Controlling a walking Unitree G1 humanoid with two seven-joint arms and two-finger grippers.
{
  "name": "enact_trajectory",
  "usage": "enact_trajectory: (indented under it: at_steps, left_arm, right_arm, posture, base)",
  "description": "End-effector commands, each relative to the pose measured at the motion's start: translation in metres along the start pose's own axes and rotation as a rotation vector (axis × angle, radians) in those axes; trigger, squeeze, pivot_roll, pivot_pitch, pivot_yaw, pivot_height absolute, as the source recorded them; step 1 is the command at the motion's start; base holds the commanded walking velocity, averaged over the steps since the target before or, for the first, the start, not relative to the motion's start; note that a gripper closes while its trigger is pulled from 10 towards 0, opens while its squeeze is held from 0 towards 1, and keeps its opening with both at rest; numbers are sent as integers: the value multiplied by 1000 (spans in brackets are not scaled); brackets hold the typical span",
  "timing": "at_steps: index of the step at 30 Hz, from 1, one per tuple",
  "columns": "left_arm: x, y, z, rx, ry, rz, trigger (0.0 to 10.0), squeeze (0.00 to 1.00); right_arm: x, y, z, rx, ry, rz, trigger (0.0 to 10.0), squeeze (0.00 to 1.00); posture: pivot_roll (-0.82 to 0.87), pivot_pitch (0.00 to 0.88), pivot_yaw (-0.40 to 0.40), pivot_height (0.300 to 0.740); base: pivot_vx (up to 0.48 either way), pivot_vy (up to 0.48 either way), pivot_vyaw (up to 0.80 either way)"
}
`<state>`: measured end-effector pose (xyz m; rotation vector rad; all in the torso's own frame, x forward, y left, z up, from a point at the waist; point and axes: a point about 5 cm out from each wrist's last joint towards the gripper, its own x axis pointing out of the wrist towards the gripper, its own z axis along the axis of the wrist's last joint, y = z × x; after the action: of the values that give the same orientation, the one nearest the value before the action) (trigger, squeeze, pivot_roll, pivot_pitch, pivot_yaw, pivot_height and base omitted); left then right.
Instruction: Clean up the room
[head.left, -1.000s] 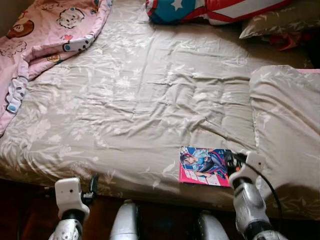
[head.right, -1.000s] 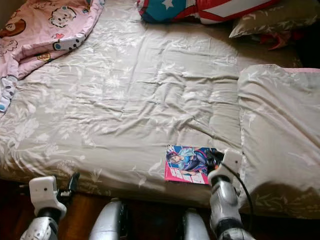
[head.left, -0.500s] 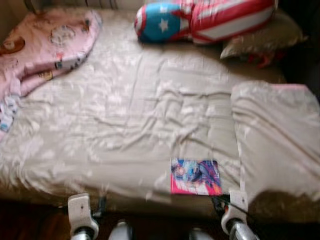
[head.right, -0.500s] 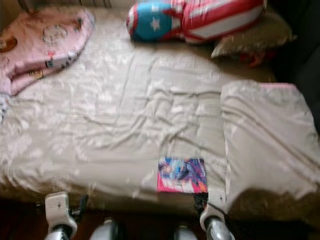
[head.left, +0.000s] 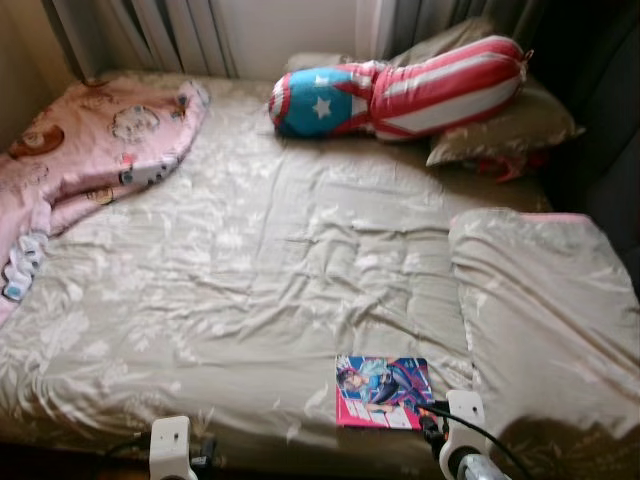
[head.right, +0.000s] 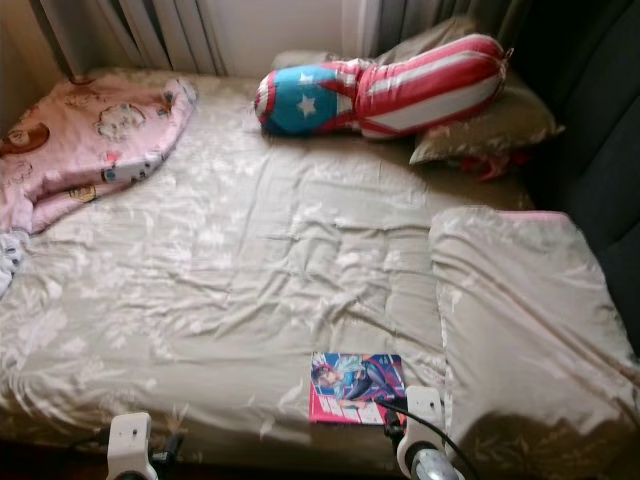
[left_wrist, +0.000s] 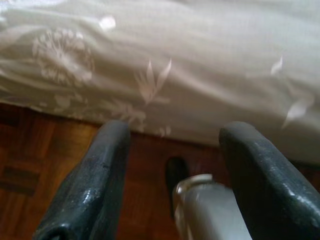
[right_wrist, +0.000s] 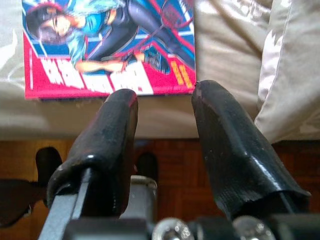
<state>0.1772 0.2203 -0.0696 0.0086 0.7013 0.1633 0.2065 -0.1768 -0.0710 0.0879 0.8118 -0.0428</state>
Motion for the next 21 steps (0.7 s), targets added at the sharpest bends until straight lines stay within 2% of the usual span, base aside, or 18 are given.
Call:
enact_trajectory:
  at_steps: [1,5,10,21]
  left_arm:
    - [0,1,-5,11,40,5,10000,0]
    - [0,-6,-14,15,110,-34,10000,0]
    - [-5,-3,-28,0,191,-9,10000,0]
    - [-8,4,-35,-30,229,37,10000,0]
  right_arm:
    - [-2,-2,-9,-5,42,-14,10000,0]
    - [-4,-5,-17,18,76,-47,10000,0]
    - [-6,-4,-24,21,104,-41,10000,0]
    - [-8,-10,-30,-11,114,-78,10000,0]
  posture:
    - [6,23,-40,740]
    - [7,8,-38,740]
    - [-2,0,-35,740]
    - [6,0,-32,740]
  base:
    - [0,0,0]
    - [0,0,0]
    - [0,0,0]
    - [0,0,40]
